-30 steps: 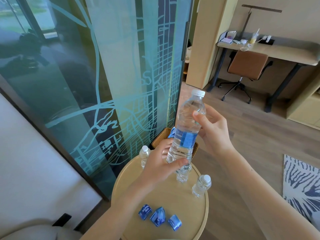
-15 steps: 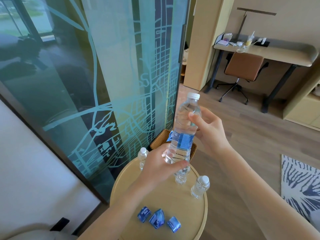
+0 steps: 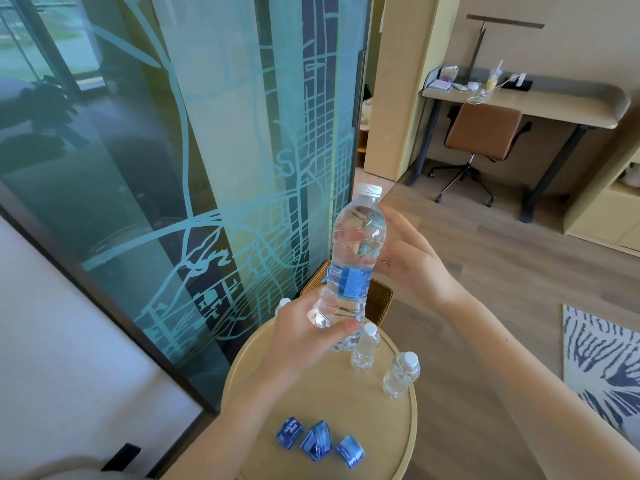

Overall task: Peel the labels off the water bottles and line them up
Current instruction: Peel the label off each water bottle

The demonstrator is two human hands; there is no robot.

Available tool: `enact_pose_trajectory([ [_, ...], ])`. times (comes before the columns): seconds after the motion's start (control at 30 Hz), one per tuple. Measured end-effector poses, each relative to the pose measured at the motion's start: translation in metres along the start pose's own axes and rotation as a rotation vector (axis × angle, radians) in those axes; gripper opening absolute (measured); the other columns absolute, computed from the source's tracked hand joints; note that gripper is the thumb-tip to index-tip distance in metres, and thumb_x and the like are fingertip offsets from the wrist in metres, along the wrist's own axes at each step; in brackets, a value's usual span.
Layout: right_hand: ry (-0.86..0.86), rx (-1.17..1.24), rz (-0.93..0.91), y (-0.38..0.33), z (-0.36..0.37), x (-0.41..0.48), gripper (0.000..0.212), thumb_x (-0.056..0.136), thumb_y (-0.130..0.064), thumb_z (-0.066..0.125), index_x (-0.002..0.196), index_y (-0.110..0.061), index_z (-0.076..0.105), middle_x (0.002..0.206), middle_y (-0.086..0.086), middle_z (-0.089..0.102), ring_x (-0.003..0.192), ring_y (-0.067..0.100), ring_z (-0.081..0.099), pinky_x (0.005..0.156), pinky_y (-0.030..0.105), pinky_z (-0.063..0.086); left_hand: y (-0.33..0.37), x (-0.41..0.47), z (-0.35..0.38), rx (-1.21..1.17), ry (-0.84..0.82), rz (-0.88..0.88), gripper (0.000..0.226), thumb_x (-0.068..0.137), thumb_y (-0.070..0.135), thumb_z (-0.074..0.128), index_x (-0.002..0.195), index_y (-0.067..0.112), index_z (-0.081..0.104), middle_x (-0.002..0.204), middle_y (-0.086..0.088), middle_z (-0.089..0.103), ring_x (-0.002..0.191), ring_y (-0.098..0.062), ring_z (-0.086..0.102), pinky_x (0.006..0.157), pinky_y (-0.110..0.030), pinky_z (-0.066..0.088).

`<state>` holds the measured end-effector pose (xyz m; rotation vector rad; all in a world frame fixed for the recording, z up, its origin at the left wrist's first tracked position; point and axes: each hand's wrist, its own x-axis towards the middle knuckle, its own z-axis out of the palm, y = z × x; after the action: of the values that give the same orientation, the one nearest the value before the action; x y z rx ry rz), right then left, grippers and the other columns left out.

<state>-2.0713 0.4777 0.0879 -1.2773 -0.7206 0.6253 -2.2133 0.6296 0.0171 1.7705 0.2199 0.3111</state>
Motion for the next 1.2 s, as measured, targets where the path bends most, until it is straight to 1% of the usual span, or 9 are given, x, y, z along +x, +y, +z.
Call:
enact_pose_trajectory([
  [0.1, 0.018, -0.115, -0.051, -0.001, 0.001, -0.003, 0.059, 0.094, -0.001, 0.047, 0.15, -0.018, 0.038, 0.123, 0.014, 0.071, 0.115, 0.032, 0.068, 0.094, 0.041, 0.057, -0.001, 0.002, -0.002, 0.006, -0.001, 0.018, 0.039, 0.073, 0.037, 0.082, 0.11, 0.04, 0.072, 0.098, 0.014, 0.079, 0.096, -0.005, 0.073, 0.087, -0.032, 0.054],
  [0.2, 0.103, -0.355, -0.084, 0.001, 0.0, -0.007, 0.061, 0.096, 0.001, 0.052, 0.147, -0.032, 0.041, 0.111, 0.032, 0.068, 0.108, 0.049, 0.063, 0.1, 0.06, 0.049, -0.002, 0.002, -0.001, 0.001, -0.007, 0.026, 0.038, 0.074, 0.037, 0.083, 0.11, 0.039, 0.072, 0.099, 0.013, 0.079, 0.096, -0.006, 0.073, 0.085, -0.031, 0.053],
  [0.27, 0.124, -0.487, -0.09, 0.004, -0.003, -0.007, 0.066, 0.096, 0.002, 0.053, 0.147, -0.038, 0.04, 0.106, 0.039, 0.062, 0.104, 0.056, 0.058, 0.096, 0.066, 0.047, -0.003, 0.002, 0.0, -0.001, -0.004, 0.03, 0.038, 0.075, 0.037, 0.083, 0.111, 0.039, 0.072, 0.099, 0.014, 0.079, 0.096, -0.006, 0.073, 0.084, -0.029, 0.052],
  [0.37, 0.162, -0.558, -0.098, 0.007, -0.003, -0.01, 0.071, 0.092, 0.004, 0.059, 0.149, -0.033, 0.038, 0.102, 0.018, 0.075, 0.101, 0.04, 0.069, 0.093, 0.057, 0.054, -0.004, 0.003, 0.0, -0.036, -0.019, 0.026, 0.041, 0.074, 0.036, 0.084, 0.113, 0.038, 0.072, 0.103, 0.013, 0.079, 0.101, -0.008, 0.073, 0.089, -0.032, 0.054],
  [0.5, 0.248, -0.581, -0.107, 0.011, -0.003, -0.012, 0.071, 0.087, 0.002, 0.073, 0.146, -0.026, 0.045, 0.098, -0.002, 0.079, 0.095, 0.009, 0.075, 0.089, 0.031, 0.06, -0.004, 0.002, 0.001, -0.082, -0.027, 0.025, 0.036, 0.075, 0.034, 0.084, 0.11, 0.036, 0.075, 0.102, 0.008, 0.079, 0.101, -0.01, 0.073, 0.08, -0.017, 0.054],
  [0.7, 0.284, -0.562, -0.125, 0.017, -0.005, -0.01, 0.058, 0.085, 0.002, 0.075, 0.136, -0.017, 0.055, 0.092, 0.002, 0.08, 0.089, 0.013, 0.076, 0.087, 0.028, 0.06, -0.004, 0.002, 0.0, -0.123, -0.032, 0.014, 0.035, 0.074, 0.032, 0.085, 0.108, 0.033, 0.077, 0.102, 0.004, 0.079, 0.101, -0.01, 0.073, 0.077, -0.011, 0.052],
  [0.97, 0.31, -0.629, -0.181, 0.024, -0.002, -0.009, 0.034, 0.087, 0.001, 0.074, 0.112, -0.018, 0.061, 0.089, -0.001, 0.078, 0.09, 0.005, 0.073, 0.082, 0.009, 0.05, -0.004, 0.0, -0.003, -0.126, -0.028, 0.005, 0.033, 0.074, 0.031, 0.084, 0.106, 0.037, 0.077, 0.099, 0.005, 0.08, 0.096, -0.007, 0.073, 0.076, -0.01, 0.051],
  [1.13, 0.324, -0.726, -0.197, 0.02, -0.001, -0.012, 0.032, 0.087, 0.004, 0.068, 0.099, -0.026, 0.065, 0.09, -0.013, 0.071, 0.087, -0.003, 0.067, 0.081, 0.008, 0.049, -0.008, 0.003, -0.006, -0.132, 0.004, -0.023, 0.032, 0.076, 0.034, 0.083, 0.107, 0.038, 0.077, 0.101, 0.008, 0.08, 0.1, -0.009, 0.074, 0.089, -0.034, 0.054],
  [1.2, 0.301, -0.765, -0.197, 0.02, -0.002, -0.013, 0.028, 0.089, 0.005, 0.066, 0.098, -0.021, 0.07, 0.092, -0.013, 0.07, 0.089, -0.004, 0.066, 0.082, 0.012, 0.05, -0.01, 0.004, -0.008, -0.14, 0.019, -0.041, 0.031, 0.076, 0.031, 0.085, 0.106, 0.036, 0.078, 0.099, 0.007, 0.08, 0.098, -0.01, 0.075, 0.088, -0.035, 0.054],
])
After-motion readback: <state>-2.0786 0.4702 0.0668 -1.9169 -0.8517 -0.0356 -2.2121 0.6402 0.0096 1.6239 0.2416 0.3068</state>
